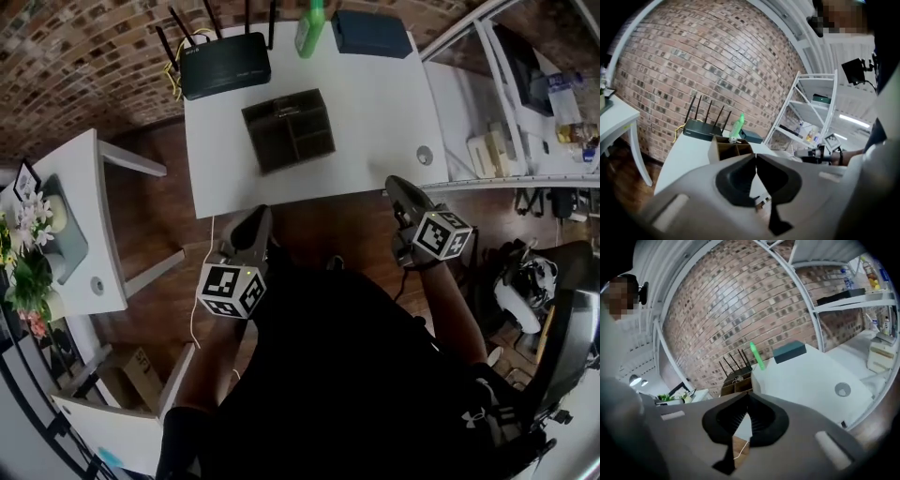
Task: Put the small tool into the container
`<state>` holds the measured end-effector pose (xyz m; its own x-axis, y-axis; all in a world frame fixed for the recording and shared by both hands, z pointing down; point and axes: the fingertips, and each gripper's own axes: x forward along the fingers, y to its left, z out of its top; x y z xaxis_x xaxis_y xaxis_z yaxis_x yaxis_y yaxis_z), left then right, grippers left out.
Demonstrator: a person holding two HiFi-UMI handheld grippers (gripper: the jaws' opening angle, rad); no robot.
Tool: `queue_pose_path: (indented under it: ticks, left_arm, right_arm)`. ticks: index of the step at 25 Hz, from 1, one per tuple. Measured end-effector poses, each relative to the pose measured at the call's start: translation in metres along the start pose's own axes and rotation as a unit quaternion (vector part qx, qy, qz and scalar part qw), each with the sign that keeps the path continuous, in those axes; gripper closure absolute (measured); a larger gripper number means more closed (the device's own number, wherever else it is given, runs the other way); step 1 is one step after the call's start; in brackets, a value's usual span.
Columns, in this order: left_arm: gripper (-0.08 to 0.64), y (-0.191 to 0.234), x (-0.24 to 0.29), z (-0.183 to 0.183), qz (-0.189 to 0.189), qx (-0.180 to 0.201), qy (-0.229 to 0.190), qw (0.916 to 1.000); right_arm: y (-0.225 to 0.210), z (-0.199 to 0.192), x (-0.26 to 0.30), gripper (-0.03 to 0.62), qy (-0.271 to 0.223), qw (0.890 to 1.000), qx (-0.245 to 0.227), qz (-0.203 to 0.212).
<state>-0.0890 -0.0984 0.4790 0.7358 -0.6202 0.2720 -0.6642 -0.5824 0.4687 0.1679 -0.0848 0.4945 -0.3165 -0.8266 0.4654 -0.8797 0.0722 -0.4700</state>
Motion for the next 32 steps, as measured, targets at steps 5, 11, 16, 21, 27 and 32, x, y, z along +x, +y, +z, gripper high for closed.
queue_pose_path:
  ticks: [5, 11, 16, 21, 27, 32]
  left_arm:
    - [0.554, -0.055, 0.003, -0.001, 0.014, 0.030, -0.016, 0.9993]
    - [0.554, -0.153, 0.000, -0.033, 0.039, 0.023, -0.040, 0.9981]
    - [0.554, -0.215, -0.015, -0.064, 0.047, 0.036, -0.022, 0.9980]
    - [0.554, -0.228, -0.039, -0.069, 0.055, 0.042, -0.026, 0.9973]
    - [0.554, -0.223, -0.067, -0.063, 0.032, 0.036, -0.052, 0.9975]
    - [0.554, -0.178, -0.131, -0.071, 0.046, 0.028, -0.055, 0.9971]
  right_arm:
    - [-0.012, 0.004, -0.051, 0.581, -0.048, 0.999, -0.001, 0.021]
    - [-0.040, -0.016, -0.130, 0.581, -0.058, 0.996, -0.001, 0.072]
    - [-0.054, -0.037, -0.173, 0.582, -0.067, 0.991, 0.025, 0.109]
    - [-0.032, -0.047, -0.200, 0.583, -0.083, 0.986, 0.012, 0.143]
    - [0.012, -0.071, -0.208, 0.582, -0.064, 0.987, -0.016, 0.144]
    - [0.062, -0.106, -0.201, 0.582, -0.045, 0.992, -0.020, 0.116]
